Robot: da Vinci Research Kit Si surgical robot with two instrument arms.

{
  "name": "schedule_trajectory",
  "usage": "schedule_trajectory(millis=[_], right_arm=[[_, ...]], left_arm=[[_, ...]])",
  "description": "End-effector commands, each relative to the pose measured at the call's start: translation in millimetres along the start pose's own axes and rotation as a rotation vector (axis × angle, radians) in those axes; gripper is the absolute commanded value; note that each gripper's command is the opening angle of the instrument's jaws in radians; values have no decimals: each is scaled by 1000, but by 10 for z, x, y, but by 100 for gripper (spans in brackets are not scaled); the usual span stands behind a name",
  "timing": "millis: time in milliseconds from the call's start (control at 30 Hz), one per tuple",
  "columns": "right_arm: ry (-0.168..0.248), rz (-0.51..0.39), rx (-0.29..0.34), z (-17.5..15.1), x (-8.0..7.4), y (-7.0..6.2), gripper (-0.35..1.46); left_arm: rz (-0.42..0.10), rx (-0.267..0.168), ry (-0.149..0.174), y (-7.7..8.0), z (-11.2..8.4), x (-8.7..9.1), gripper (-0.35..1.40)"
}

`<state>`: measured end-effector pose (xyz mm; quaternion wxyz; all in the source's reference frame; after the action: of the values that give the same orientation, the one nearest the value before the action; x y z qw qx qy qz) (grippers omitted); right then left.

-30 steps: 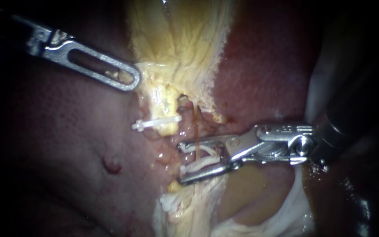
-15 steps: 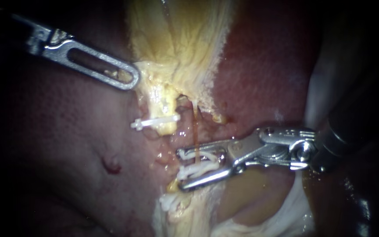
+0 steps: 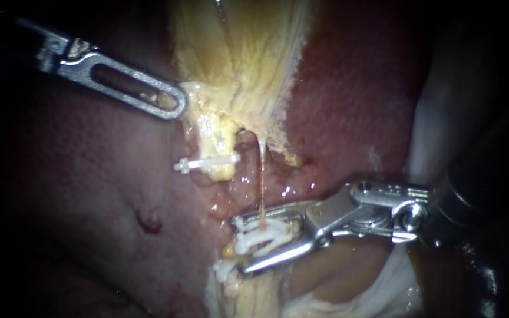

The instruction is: Clipping second clip right tube

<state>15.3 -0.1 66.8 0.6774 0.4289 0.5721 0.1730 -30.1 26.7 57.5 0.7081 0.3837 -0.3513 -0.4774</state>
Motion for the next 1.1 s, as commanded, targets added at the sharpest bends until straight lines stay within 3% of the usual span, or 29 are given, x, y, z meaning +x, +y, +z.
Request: schedule_trajectory(millis=[33,500,1100], right_arm=[[-1,7,0,-1,1,0,49],[0,55,-1,-8,-1,2,37],[-2,55,4,-17,-4,3,-31]], left_arm=[[0,0,0,0,0,0,-35],[1,-1,-1,1,1,1,-35],[1,-1,-1,1,2,1,-35]])
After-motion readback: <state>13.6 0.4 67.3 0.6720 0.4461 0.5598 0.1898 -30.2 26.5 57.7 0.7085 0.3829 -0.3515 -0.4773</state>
